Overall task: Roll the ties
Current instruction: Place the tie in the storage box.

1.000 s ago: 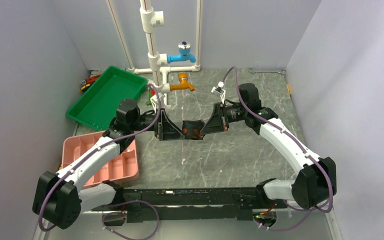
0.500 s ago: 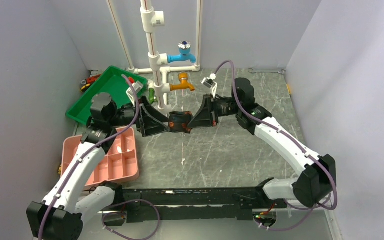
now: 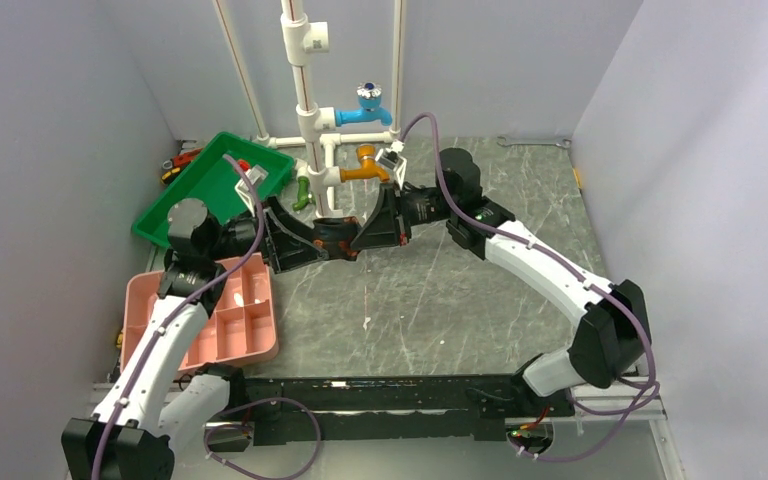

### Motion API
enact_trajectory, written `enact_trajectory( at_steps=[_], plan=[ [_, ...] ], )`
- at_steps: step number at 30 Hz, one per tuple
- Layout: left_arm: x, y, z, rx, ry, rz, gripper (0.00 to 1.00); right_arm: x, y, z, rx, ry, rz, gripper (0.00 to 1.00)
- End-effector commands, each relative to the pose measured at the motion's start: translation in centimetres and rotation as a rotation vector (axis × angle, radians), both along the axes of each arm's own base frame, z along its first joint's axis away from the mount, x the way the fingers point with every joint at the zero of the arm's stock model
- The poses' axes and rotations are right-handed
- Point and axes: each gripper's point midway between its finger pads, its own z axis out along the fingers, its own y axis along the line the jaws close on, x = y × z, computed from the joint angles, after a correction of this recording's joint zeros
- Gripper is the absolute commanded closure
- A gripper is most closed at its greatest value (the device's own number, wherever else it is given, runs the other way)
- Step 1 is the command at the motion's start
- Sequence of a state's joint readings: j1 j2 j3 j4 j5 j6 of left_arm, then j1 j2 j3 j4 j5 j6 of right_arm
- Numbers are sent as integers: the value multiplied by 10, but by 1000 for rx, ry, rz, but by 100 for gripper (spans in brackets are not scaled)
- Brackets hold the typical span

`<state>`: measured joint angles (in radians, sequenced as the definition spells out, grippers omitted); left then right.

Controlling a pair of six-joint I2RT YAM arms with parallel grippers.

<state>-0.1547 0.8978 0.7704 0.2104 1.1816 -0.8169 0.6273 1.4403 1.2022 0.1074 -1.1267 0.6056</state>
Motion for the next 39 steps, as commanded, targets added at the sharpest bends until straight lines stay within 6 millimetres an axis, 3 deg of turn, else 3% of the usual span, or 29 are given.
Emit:
enact_trajectory(
  at_steps=[1,11,16,20,28,35,37,39],
  plan=[
    [-11,1,12,-35,-47,-35,1,4,10,29,78,-83,11,100],
    [1,1,11,-70,-6,19,1,3,21,27,75,-95,33,100],
    [6,2,10,-78,6,35,8,4,24,27,72,-91,33,100],
    [11,2,6,-66,20,63,6,3,26,27,72,-92,42,100],
    [18,3,8,-79,37,83,25,3,27,23,63,-92,38,100],
    [19,3,-2,-70,89,91,9,7,28,22,52,-97,16,100],
    [20,3,-2,-70,91,93,11,7,28,22,52,-97,16,100],
    [20,2,-2,-71,88,88,20,7,28,22,50,-95,18,100]
  ],
)
